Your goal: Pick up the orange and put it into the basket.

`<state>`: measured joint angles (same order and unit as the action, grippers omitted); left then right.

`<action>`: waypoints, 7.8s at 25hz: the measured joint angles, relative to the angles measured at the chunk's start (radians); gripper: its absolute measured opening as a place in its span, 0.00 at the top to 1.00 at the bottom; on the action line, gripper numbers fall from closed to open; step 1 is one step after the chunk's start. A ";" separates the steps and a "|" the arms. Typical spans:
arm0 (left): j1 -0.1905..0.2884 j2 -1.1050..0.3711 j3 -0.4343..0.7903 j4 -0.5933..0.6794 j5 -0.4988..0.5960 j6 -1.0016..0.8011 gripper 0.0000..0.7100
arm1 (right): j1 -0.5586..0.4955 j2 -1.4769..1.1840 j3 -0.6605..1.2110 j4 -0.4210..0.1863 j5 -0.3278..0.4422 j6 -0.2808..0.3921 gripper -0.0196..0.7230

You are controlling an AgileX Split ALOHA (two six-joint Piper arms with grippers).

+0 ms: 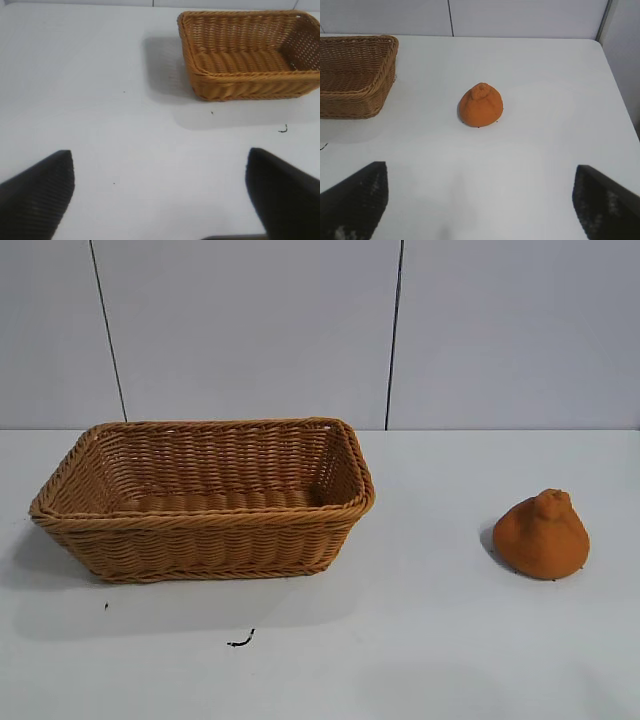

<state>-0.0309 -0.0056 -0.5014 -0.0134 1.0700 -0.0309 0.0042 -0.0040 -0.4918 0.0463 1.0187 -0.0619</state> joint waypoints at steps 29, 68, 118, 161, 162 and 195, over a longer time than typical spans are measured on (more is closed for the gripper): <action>0.000 0.000 0.000 0.000 0.000 0.000 0.06 | 0.000 1.194 -0.628 0.015 -0.007 0.062 0.04; 0.000 0.000 0.000 0.000 0.000 0.000 0.06 | 0.000 2.166 -0.984 0.092 -0.049 0.062 0.90; 0.000 0.000 0.000 0.000 0.000 0.000 0.06 | 0.613 2.351 -1.480 0.043 -0.148 0.188 0.90; 0.000 0.000 0.000 0.000 0.000 0.000 0.06 | 0.043 2.353 -1.800 -0.108 0.196 0.214 0.06; 0.000 0.000 0.000 0.000 0.000 0.000 0.06 | 0.031 2.352 -1.796 -0.101 0.196 0.213 0.06; 0.000 0.000 0.000 0.000 0.000 0.000 0.06 | 0.029 1.200 -0.440 -0.026 0.197 0.048 0.06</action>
<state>-0.0309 -0.0056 -0.5014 -0.0134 1.0700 -0.0309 0.0331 1.1961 -0.9316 0.0206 1.2156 -0.0141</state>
